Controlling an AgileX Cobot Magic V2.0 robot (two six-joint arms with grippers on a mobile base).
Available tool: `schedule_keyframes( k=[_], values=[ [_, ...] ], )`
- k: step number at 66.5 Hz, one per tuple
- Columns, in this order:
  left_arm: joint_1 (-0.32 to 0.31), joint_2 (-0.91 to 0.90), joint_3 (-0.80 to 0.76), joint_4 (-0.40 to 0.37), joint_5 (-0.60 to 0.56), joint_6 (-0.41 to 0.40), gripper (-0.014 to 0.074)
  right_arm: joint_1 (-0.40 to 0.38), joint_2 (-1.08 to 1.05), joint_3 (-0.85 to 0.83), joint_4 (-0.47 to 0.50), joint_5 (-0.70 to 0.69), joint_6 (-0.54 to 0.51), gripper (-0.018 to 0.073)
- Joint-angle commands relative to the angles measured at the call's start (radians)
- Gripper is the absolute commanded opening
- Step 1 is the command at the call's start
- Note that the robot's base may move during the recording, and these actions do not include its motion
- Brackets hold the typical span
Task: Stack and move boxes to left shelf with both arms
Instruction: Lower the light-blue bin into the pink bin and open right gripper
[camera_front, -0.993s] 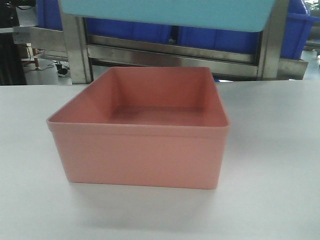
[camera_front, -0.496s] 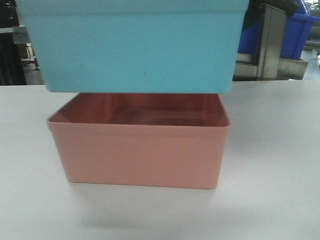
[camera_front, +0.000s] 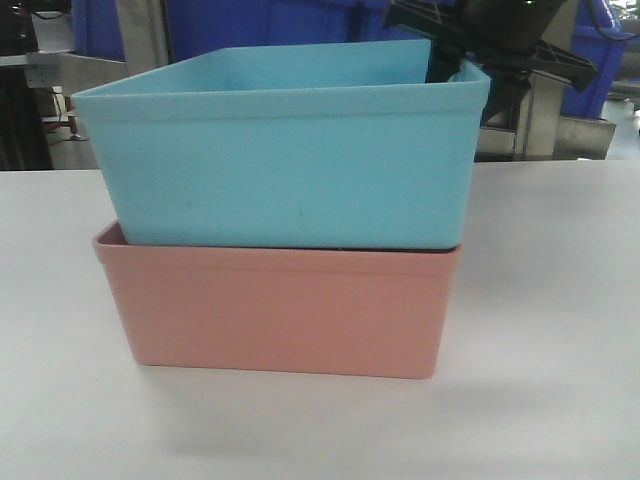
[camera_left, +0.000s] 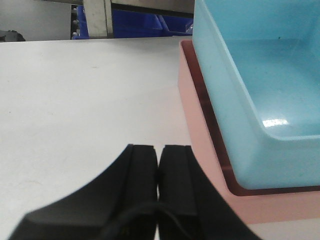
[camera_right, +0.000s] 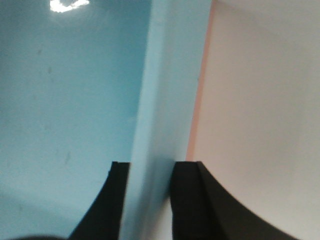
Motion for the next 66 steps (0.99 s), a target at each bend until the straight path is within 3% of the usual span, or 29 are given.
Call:
schedule_keyframes(
  k=[1,18,53,59,66],
  values=[
    [0.003,-0.005,-0.028,-0.004,-0.088,0.001,-0.001,-0.003,-0.064,-0.014,0.045,-0.108,0.009,0.0057],
    [0.003,-0.005,-0.028,-0.004,-0.088,0.001,-0.001,-0.003,-0.05,0.017,0.045,-0.148,0.006,0.0057],
    [0.003,-0.005,-0.028,-0.004,-0.086,0.001,-0.001,-0.003,-0.007,0.013,0.044,-0.101,-0.031,0.0062],
    [0.003,-0.005,-0.028,-0.004,-0.086,0.001,-0.001,-0.003,-0.009,0.011,0.044,-0.101,-0.043,0.0146],
    [0.003,-0.005,-0.028,-0.004,-0.086,0.001,-0.001,-0.003,-0.009,0.01,0.04,-0.088,-0.054,0.0339]
  ],
)
